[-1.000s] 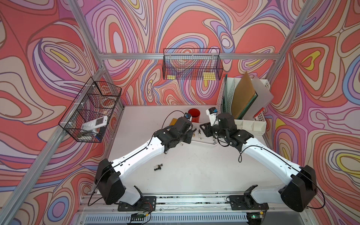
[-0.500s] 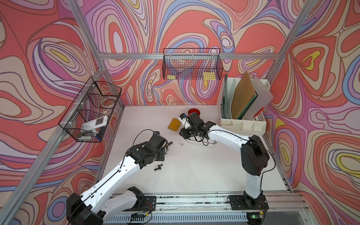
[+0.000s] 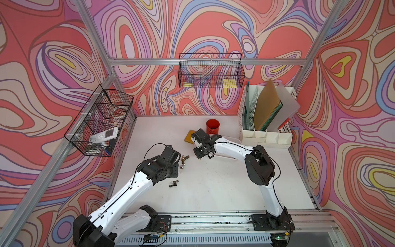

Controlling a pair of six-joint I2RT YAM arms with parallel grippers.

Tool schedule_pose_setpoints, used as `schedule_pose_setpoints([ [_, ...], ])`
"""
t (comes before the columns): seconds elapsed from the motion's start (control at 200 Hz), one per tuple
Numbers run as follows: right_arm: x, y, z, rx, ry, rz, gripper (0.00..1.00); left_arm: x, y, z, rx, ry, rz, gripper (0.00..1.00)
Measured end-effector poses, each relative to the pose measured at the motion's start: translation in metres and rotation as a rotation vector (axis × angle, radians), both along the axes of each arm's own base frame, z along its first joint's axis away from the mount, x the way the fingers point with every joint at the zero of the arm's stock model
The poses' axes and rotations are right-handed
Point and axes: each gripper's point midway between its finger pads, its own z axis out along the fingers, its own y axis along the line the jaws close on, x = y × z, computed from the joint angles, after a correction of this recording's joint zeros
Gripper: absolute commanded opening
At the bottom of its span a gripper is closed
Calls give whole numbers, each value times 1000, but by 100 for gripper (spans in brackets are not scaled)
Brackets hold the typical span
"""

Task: Put the chess pieces into the storage box
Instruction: Pick up the chess piece at the center of the board.

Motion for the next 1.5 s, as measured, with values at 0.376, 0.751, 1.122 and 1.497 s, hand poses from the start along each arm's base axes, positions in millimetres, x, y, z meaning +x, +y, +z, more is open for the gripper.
schedule_pose_setpoints([
  [0.376, -10, 4, -32, -78, 55, 18, 28, -2, 2, -3, 1, -2, -3, 38],
  [0.751, -12, 5, -33, -95, 64, 21, 20, -2, 2, 2, -9, -25, -1, 38],
  [1.122, -4, 14, -35, -96, 65, 22, 16, -1, 3, 3, -3, -29, 2, 38],
  [1.497, -2, 15, -35, -94, 63, 21, 24, -1, 5, 7, -5, -50, 9, 38],
])
